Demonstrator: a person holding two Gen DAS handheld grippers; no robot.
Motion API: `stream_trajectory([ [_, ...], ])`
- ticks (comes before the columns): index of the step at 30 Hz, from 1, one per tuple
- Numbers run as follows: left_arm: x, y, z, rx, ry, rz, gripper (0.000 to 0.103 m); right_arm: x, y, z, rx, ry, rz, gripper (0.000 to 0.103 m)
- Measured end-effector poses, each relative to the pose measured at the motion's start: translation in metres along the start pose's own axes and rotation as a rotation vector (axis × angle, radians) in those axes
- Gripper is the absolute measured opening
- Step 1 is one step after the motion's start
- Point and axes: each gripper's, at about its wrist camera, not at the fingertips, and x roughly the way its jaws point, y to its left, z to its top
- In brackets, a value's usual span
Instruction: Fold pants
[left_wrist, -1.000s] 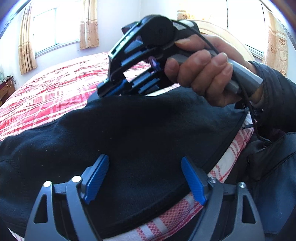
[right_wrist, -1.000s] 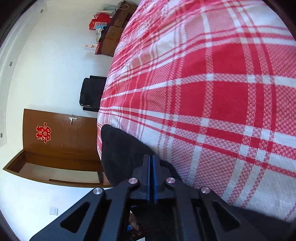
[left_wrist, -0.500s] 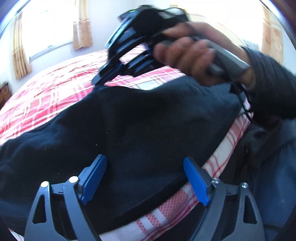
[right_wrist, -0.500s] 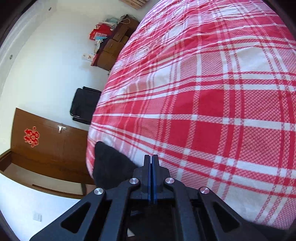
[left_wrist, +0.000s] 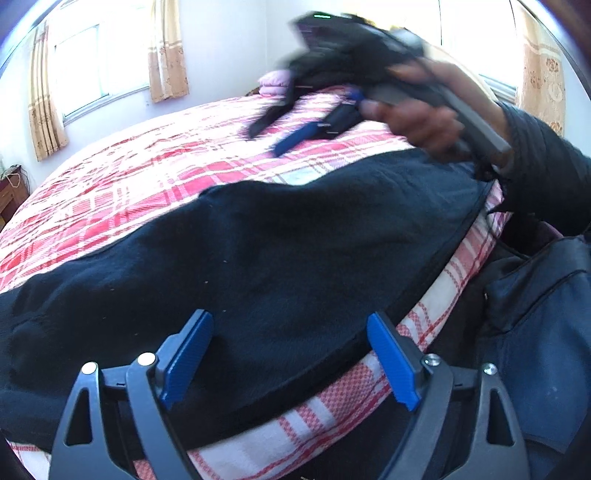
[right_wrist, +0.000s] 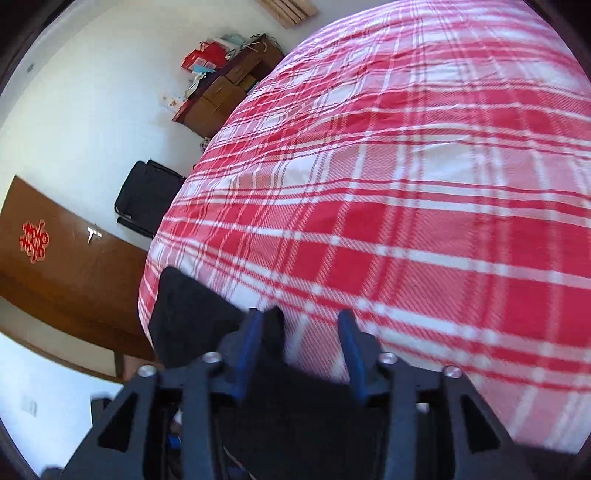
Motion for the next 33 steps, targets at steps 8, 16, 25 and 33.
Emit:
stream_trajectory([
  [8,0.002,0.003,-0.018,-0.026,0.008,0.026,0.092,-0.051,-0.014,-0.089,-0.128,0.075,-0.2,0.046],
  [16,0.008,0.006,0.001,-0.157,0.013,0.07,0.094,-0.101,-0.057,-0.129,-0.063,-0.075,-0.345,0.055],
  [25,0.026,0.0,0.002,-0.154,0.118,0.167,0.096,-0.131,-0.078,-0.134,0.01,-0.138,-0.322,0.056],
  [33,0.03,0.005,0.013,-0.189,0.152,0.174,0.096,-0.158,-0.101,-0.15,0.015,-0.164,-0.406,0.056],
])
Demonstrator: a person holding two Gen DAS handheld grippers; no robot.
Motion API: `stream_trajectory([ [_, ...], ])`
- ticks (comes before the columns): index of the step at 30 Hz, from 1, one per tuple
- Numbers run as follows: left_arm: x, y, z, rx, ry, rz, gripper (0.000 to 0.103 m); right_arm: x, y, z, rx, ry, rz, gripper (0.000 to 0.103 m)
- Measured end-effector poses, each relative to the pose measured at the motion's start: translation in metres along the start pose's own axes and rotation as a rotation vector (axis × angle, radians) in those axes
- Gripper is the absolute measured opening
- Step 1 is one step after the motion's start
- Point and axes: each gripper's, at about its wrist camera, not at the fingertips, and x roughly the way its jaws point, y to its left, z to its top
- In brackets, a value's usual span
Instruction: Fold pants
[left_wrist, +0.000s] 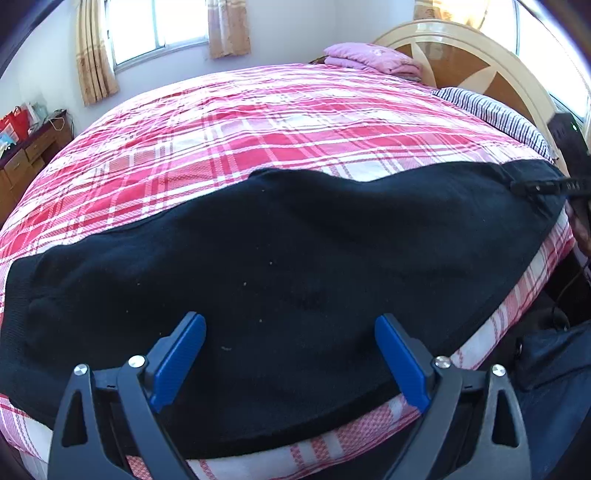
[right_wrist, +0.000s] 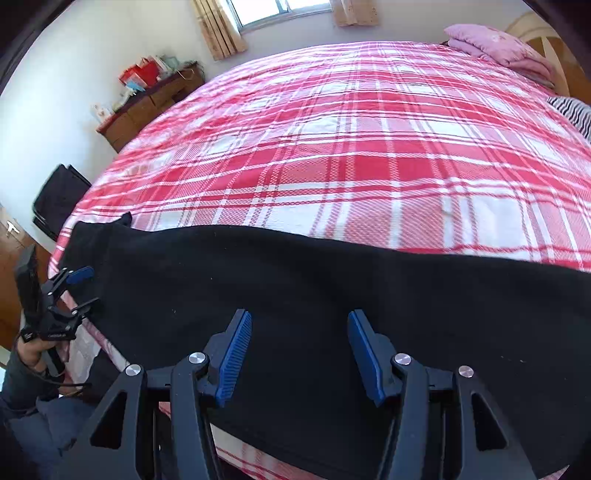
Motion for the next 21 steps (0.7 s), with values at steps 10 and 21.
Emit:
stream_trajectory([
  [10,0.003,-0.033,0.033,0.056,-0.011,-0.014,0.096,-0.036,-0.011,-0.003,-0.006,-0.095,-0.11,0.056],
  [21,0.014,-0.088,0.074,0.076,-0.08,-0.126,0.096,-0.162,-0.139,-0.03,0.329,-0.333,-0.275,0.056],
])
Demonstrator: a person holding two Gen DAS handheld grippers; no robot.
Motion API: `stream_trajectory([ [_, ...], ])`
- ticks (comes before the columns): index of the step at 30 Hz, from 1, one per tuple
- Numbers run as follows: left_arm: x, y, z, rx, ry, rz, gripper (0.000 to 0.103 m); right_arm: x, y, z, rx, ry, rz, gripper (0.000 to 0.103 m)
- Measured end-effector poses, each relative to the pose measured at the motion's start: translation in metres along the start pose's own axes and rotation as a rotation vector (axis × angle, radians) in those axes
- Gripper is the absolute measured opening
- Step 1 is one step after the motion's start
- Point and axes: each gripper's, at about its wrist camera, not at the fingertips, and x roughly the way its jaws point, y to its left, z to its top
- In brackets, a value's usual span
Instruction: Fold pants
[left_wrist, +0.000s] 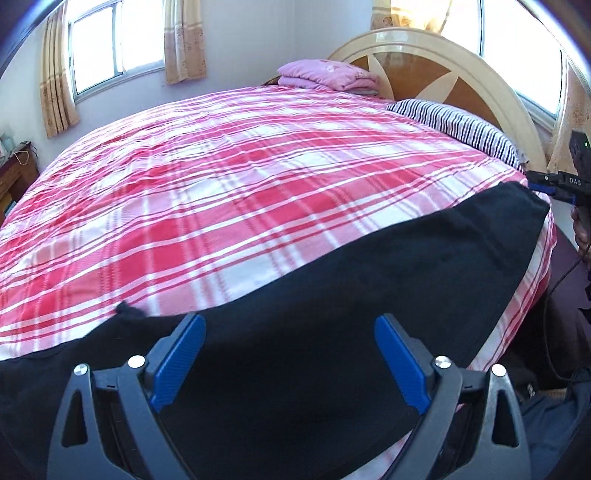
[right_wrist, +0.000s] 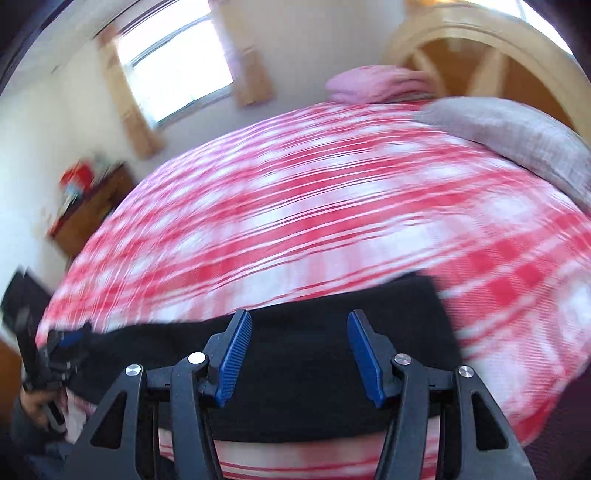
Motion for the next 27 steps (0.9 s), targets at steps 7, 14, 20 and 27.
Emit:
stream_trajectory([
  [7,0.013,0.005,-0.01,0.0,0.04,0.055,0.096,-0.005,-0.073,0.008,0.2,0.026,0.026,0.056],
  [14,0.016,0.018,-0.015,-0.041,0.04,0.074,0.096,0.023,-0.077,-0.004,0.187,0.102,0.037,0.056],
  [20,0.019,0.015,-0.018,-0.022,0.043,0.092,0.096,0.028,-0.067,-0.009,0.113,0.005,0.027,0.056],
  [27,0.019,0.017,-0.021,-0.033,0.042,0.085,0.096,0.038,-0.048,-0.008,0.009,-0.001,0.018,0.04],
])
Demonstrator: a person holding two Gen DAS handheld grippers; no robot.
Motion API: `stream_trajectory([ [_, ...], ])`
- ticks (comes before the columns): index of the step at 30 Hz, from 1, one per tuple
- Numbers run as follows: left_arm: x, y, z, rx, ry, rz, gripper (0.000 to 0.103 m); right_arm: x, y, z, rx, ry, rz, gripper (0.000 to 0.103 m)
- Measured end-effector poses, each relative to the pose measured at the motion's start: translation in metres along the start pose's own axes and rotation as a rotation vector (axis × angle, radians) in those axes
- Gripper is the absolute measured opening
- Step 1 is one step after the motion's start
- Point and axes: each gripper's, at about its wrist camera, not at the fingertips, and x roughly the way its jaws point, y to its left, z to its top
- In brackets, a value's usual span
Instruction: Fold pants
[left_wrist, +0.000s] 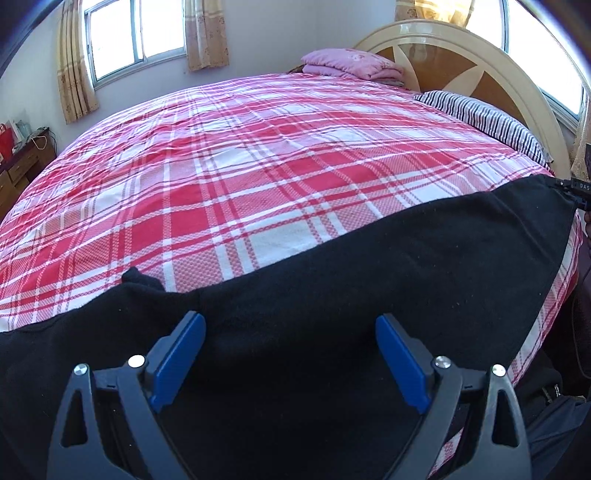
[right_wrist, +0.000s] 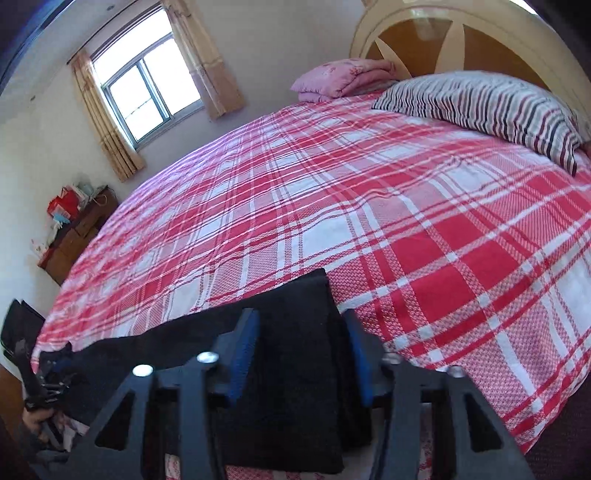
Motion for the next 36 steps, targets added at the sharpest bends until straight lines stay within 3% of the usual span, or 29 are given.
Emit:
stream_trajectory([
  [4,0.0,0.002,-0.001,-0.005,0.001,-0.007,0.096,0.009,-0.008,0.002,0.031,0.033,0.021,0.039],
  [6,-0.001,0.001,-0.001,-0.005,0.003,-0.008,0.096,0.011,-0.021,0.003,0.099,0.017,0.073,0.033],
  [8,-0.004,0.002,0.0,-0.003,0.001,-0.015,0.096,0.013,-0.028,0.005,0.16,0.032,0.121,0.015],
  [11,-0.007,0.008,-0.001,-0.013,-0.002,-0.029,0.096,0.003,-0.016,0.006,0.148,0.016,0.148,0.013],
  [18,-0.013,0.022,-0.004,-0.022,-0.004,-0.046,0.096,-0.037,0.067,0.018,-0.005,-0.061,0.201,0.012],
  [23,-0.019,0.033,-0.005,-0.051,-0.014,-0.06,0.096,-0.044,0.142,0.018,-0.118,-0.06,0.264,0.012],
  [30,-0.028,0.048,-0.005,-0.073,-0.042,-0.065,0.096,-0.013,0.248,0.0,-0.271,0.034,0.363,0.012],
  [36,-0.032,0.058,-0.007,-0.081,-0.064,-0.059,0.096,0.027,0.323,-0.035,-0.4,0.131,0.384,0.012],
])
